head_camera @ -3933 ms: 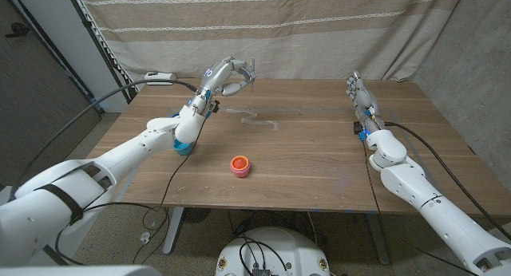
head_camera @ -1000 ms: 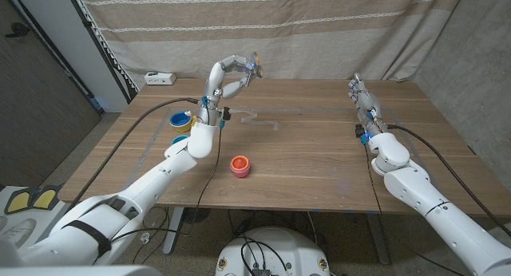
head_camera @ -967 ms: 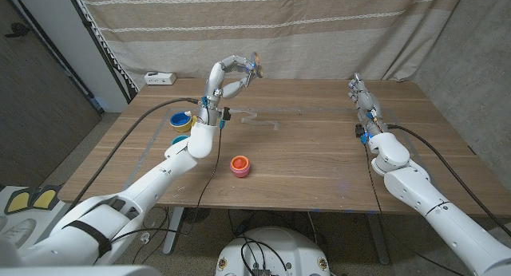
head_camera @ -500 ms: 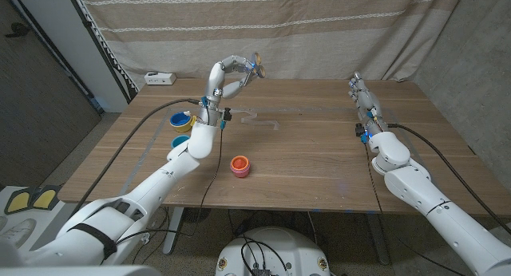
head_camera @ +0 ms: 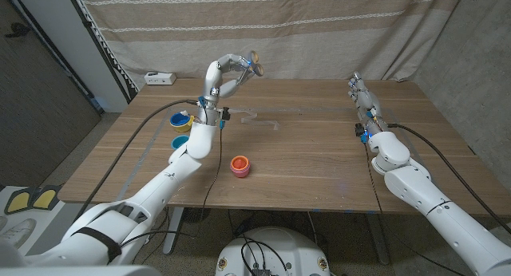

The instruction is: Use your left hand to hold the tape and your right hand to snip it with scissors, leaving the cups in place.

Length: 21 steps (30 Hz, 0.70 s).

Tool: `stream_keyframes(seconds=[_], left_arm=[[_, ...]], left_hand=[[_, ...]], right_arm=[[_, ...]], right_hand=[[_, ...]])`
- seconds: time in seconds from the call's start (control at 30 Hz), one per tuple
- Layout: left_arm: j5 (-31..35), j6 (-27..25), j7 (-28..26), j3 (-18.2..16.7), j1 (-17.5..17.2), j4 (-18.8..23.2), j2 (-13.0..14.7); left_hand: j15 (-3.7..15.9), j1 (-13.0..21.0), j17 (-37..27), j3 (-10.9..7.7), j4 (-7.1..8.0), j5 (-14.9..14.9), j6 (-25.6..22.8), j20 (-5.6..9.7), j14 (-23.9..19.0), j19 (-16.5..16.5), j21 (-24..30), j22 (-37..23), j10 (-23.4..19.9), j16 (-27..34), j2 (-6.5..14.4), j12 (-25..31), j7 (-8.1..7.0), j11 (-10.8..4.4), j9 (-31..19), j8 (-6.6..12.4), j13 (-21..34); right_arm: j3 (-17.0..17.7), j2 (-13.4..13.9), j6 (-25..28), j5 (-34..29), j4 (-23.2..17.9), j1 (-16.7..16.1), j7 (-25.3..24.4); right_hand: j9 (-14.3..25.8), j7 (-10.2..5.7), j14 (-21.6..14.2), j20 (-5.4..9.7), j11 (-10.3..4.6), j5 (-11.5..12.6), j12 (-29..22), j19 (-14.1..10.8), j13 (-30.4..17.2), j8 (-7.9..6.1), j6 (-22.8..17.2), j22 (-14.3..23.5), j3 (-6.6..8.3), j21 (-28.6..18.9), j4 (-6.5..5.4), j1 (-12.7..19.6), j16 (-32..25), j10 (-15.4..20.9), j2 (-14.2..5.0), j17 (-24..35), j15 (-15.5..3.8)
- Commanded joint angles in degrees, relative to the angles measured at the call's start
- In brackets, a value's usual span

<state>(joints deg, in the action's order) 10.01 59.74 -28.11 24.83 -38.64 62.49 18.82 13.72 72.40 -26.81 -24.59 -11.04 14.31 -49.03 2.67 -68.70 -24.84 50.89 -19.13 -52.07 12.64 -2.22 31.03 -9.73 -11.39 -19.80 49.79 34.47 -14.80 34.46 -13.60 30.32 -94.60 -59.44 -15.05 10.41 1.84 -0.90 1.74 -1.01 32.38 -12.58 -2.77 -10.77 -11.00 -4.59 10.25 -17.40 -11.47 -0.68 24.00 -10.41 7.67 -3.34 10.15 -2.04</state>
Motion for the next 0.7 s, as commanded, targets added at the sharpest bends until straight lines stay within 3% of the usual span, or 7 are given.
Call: stream_keyframes(seconds=[0.03, 0.37, 0.47, 0.57, 0.7], left_arm=[[-6.34, 0.23, 5.79, -1.17, -0.57, -0.06, -1.17], [-13.04, -0.79, 11.45, -1.16, -1.19, 1.09, -1.86], [-17.51, -1.99, 14.58, -0.57, -1.55, 2.11, -1.7], [-26.82, -5.58, 20.24, 0.67, -2.58, 5.07, -1.07], [-28.9, -6.26, 21.97, 0.21, -3.01, 5.57, -1.43]], left_hand=[[0.16, 0.01, -0.04, -3.36, 2.89, -0.05, -0.44, 8.3, -0.71, -0.04, 0.5, 0.05, -4.09, -0.11, 0.2, 1.37, 0.37, 0.41, 0.24, -0.28, 1.02], [0.16, -0.03, 0.07, -3.41, 2.92, -0.08, -0.69, 8.27, -0.84, -0.11, 0.74, 0.35, -4.26, -0.22, 0.13, 1.32, 0.48, 0.42, 0.16, -0.15, 1.05], [0.16, -0.06, 0.11, -3.44, 2.95, -0.08, -0.62, 8.2, -0.88, -0.14, 0.79, 0.46, -4.25, -0.25, 0.14, 1.24, 0.28, 0.39, 0.09, -0.15, 1.0], [0.16, -0.09, 0.15, -3.47, 2.97, -0.09, -0.63, 8.21, -0.93, -0.17, 0.86, 0.58, -4.3, -0.28, 0.13, 1.24, 0.42, 0.4, 0.22, -0.22, 1.03], [0.16, -0.12, 0.2, -3.48, 2.98, -0.11, -0.43, 8.19, -0.98, -0.18, 0.92, 0.7, -4.35, -0.32, 0.09, 1.23, 0.45, 0.4, 0.33, -0.37, 1.07]], right_arm=[[-0.28, -0.16, 0.12, -0.1, 0.17, 0.22, 0.01], [-0.28, -0.27, -0.12, -0.18, 0.11, 0.0, -0.15], [-0.1, -0.13, -0.01, -0.17, -0.22, -0.29, -0.36], [-0.05, -0.04, 0.06, -0.19, -0.35, -0.38, -0.39], [-0.05, 0.14, 0.15, -0.19, -0.42, -0.35, -0.16]], right_hand=[[0.19, -0.09, -0.09, 0.29, -0.07, -0.07, -0.09, -0.2, -0.15, -0.08, 0.21, 0.1, 0.01, 0.14, 0.34, 0.18, -0.09, -0.27, -0.34, 0.12, -2.29], [0.19, -0.16, -0.12, 0.29, -0.06, -0.07, -0.11, -0.22, -0.15, -0.08, 0.24, 0.1, 0.01, 0.13, 0.36, 0.19, -0.1, -0.24, -0.35, 0.12, -2.29], [0.19, -0.14, -0.12, 0.31, -0.11, -0.07, -0.1, -0.24, -0.15, -0.1, 0.19, 0.1, 0.01, 0.13, 0.37, 0.2, -0.1, -0.25, -0.35, 0.12, -2.3], [0.19, -0.08, -0.13, 0.29, -0.1, -0.07, -0.1, -0.24, -0.15, -0.08, 0.24, 0.1, 0.02, 0.13, 0.38, 0.21, -0.11, -0.26, -0.36, 0.12, -2.3], [0.19, -0.11, -0.14, 0.29, -0.03, -0.08, -0.12, -0.25, -0.15, -0.09, 0.22, 0.1, 0.02, 0.13, 0.38, 0.21, -0.11, -0.21, -0.37, 0.12, -2.29]])
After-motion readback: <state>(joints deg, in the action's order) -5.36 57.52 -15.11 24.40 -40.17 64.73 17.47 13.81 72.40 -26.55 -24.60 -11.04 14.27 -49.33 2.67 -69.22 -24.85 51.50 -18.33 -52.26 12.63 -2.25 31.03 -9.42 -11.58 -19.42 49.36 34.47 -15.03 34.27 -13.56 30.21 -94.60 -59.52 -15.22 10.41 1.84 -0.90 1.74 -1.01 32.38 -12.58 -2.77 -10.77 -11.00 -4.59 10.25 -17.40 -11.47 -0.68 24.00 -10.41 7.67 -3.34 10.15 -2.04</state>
